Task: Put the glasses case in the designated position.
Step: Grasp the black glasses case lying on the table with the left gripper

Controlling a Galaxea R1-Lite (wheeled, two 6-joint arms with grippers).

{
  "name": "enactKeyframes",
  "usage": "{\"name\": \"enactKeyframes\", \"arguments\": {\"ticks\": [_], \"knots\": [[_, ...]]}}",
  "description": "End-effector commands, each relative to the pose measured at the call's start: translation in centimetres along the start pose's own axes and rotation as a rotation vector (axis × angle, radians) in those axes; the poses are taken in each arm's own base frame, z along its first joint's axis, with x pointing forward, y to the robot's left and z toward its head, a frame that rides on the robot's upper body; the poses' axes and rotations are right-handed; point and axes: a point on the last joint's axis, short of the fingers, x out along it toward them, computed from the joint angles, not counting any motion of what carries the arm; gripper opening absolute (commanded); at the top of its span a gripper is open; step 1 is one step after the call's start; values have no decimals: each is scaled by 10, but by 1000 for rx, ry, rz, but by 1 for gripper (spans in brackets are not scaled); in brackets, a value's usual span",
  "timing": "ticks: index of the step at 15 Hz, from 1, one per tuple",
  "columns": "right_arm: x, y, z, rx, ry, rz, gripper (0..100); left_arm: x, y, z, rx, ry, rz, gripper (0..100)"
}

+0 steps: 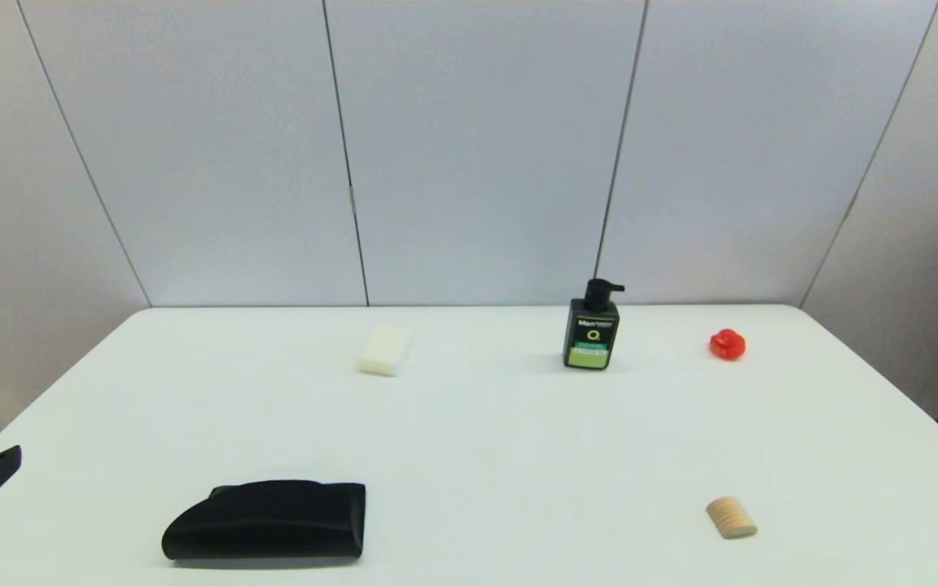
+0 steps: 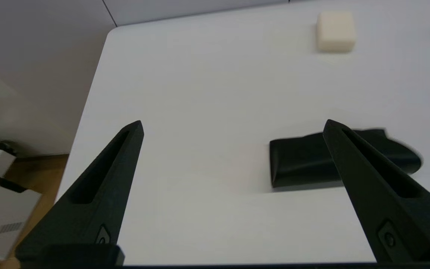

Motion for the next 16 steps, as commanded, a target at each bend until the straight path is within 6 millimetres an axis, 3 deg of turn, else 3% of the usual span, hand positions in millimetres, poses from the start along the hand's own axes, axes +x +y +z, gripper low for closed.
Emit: {"name": "enactKeyframes", "arguments": {"ticks": [1, 5, 11, 16], "knots": [[0, 0, 0, 0, 1, 1, 100, 24, -2, -4, 203, 160, -68, 100], [0, 0, 0, 0, 1, 1, 100, 31, -3, -7, 390, 244, -167, 100], [0, 0, 0, -1, 1, 1, 100, 39, -2, 14, 693, 303, -404, 100], [0, 0, 0, 0, 1, 1, 100, 40, -5, 5, 865, 300, -616, 100]]}}
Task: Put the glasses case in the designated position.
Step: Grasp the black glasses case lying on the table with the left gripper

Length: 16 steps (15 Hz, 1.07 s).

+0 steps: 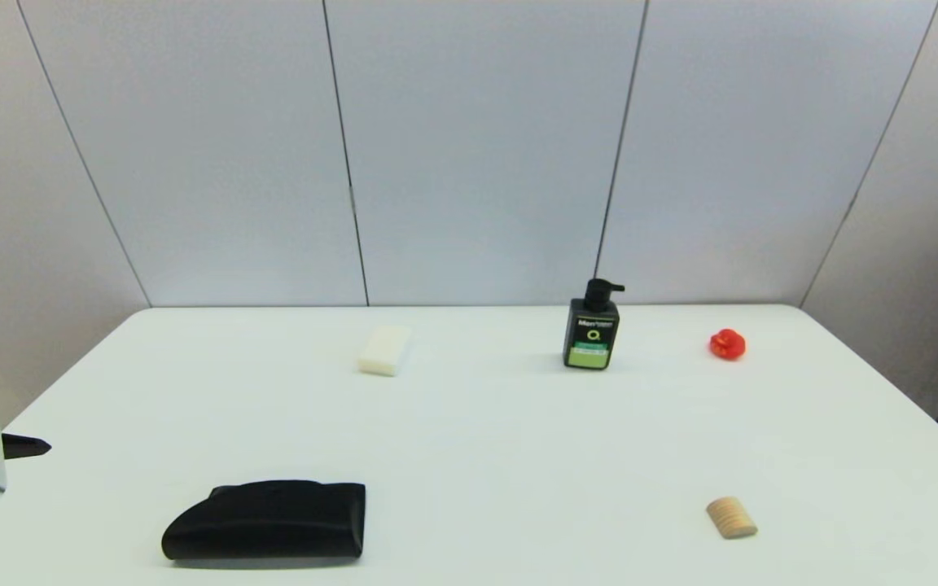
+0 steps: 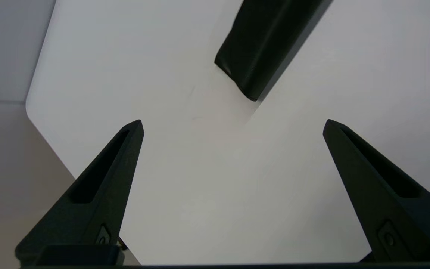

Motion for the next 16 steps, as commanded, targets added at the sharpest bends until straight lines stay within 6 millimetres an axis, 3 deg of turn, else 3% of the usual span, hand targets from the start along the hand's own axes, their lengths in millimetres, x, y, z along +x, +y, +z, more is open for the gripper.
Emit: {"name": "enactKeyframes", "arguments": {"ticks": [1, 6, 16], "knots": [[0, 0, 0, -1, 1, 1, 100, 6, -3, -2, 138, 2, -131, 100], [0, 0, 0, -1, 1, 1, 100, 15, -2, -2, 248, -65, -245, 100], [0, 0, 0, -1, 1, 1, 100, 49, 4, 3, 173, 33, -383, 100]]}}
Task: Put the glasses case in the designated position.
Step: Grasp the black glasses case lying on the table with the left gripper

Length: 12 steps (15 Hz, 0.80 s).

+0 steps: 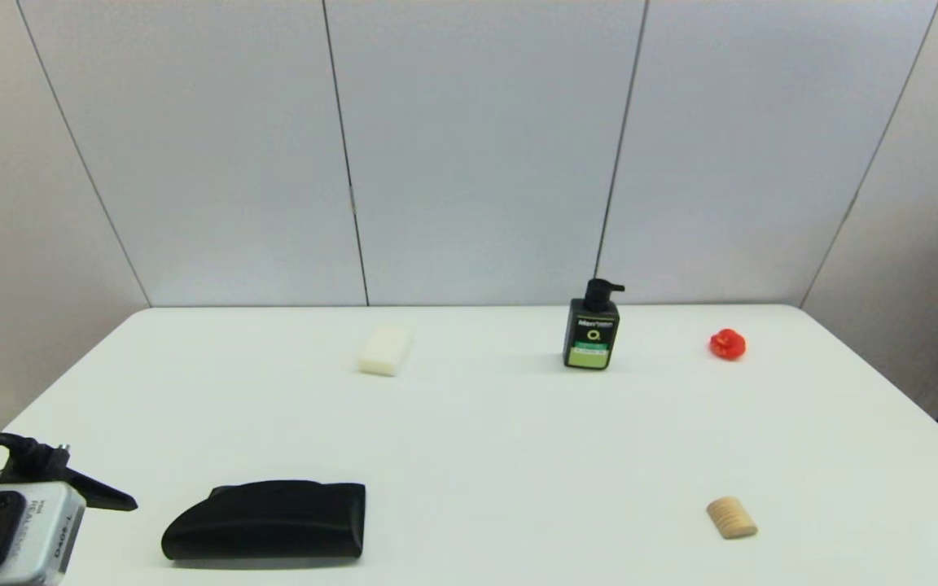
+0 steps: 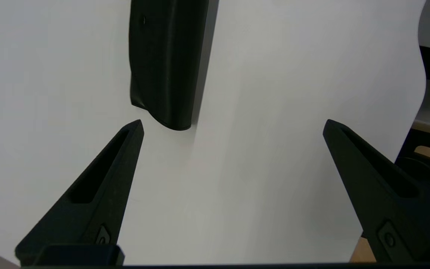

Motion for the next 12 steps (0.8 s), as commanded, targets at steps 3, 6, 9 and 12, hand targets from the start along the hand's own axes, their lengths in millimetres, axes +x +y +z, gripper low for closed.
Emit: {"name": "enactKeyframes", "arguments": {"ticks": [3, 6, 9, 12], "knots": [[0, 0, 0, 0, 1, 1, 100, 24, 12, 4, -110, 68, -30, 100], [0, 0, 0, -1, 1, 1, 100, 45, 21, 10, -81, 84, -55, 100], [0, 0, 0, -1, 1, 1, 100, 63, 31, 17, -41, 90, -71, 100], [0, 0, 0, -1, 1, 1, 100, 79, 37, 24, -3, 92, -108, 100]]}}
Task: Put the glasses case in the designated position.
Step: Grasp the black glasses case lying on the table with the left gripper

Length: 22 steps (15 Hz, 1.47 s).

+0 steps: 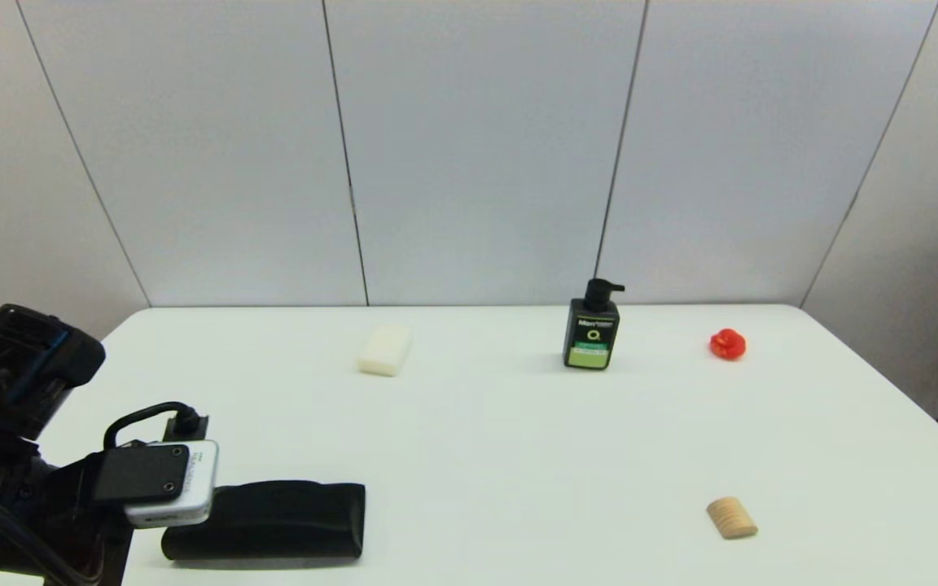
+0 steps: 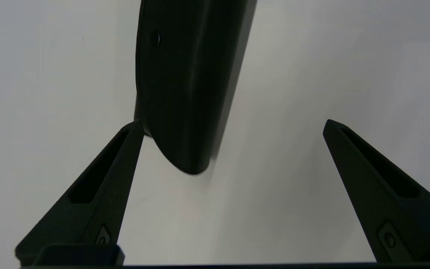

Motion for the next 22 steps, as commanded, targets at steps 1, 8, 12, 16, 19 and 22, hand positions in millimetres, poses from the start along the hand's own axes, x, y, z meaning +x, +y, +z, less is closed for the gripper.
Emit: {"name": "enactKeyframes", "arguments": {"ticks": [1, 8, 12, 16, 19, 22], "knots": [[0, 0, 0, 0, 1, 1, 100, 24, 7, 10, 45, 34, -77, 100], [0, 0, 0, 0, 1, 1, 100, 45, 25, 20, 65, 92, -68, 100], [0, 0, 0, 1, 1, 1, 100, 47, 38, 26, 31, 121, 1, 100], [0, 0, 0, 0, 1, 1, 100, 53, 37, 27, 39, 127, -24, 100], [0, 0, 0, 1, 1, 1, 100, 57, 36, 29, 48, 131, -40, 100], [0, 0, 0, 0, 1, 1, 100, 60, 36, 30, 55, 134, -52, 100]]}}
